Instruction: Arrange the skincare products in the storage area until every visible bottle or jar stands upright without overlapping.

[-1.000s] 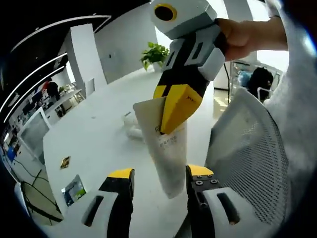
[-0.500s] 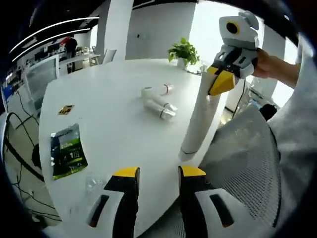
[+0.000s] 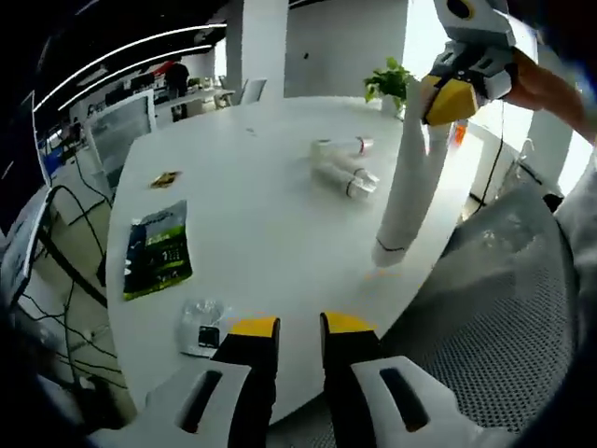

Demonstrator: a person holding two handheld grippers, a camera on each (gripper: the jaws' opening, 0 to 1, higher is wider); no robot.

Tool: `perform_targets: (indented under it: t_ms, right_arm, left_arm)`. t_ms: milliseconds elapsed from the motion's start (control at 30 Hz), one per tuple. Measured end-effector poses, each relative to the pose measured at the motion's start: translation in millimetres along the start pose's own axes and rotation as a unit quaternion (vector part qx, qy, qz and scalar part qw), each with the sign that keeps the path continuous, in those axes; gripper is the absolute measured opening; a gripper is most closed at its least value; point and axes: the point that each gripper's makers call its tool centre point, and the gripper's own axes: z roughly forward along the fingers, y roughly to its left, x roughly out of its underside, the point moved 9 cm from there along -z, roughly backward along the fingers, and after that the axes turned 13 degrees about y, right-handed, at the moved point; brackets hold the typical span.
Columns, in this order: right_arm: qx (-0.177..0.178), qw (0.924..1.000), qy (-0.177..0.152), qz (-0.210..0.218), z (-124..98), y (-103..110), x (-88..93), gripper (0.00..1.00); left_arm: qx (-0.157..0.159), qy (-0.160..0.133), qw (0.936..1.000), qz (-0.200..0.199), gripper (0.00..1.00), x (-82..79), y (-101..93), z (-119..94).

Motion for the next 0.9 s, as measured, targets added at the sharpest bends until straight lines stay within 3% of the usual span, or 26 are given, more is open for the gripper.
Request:
perform_targets:
  t_ms: [67, 167, 267, 900]
  right_arm:
    - [0.000, 0.9999, 0.004, -0.010, -1, -4, -2.9, 0.00]
    - [0.006, 0.9997, 0.006, -0.025, -3, -12, -7.9, 0.00]
    - [0.009, 0.9990, 0.008, -0.043, -3, -21, -14.4, 0.00]
    - [0.006, 0.9945, 0.035, -0.099, 0, -91, -42.2, 0.00]
  left_arm:
    - [0.002, 0.016, 0.9998, 0.010, 0.10, 2.5, -3.3, 6]
    - [0.011, 0.001, 0.9999, 0.007, 0.10, 0.3, -4.8, 4]
    - [0.020, 0.012, 0.9997, -0.010, 0.10, 3.1, -3.2, 6]
    - [0.019, 0.046, 0.9987, -0.014, 0.10, 10.3, -2.6, 12]
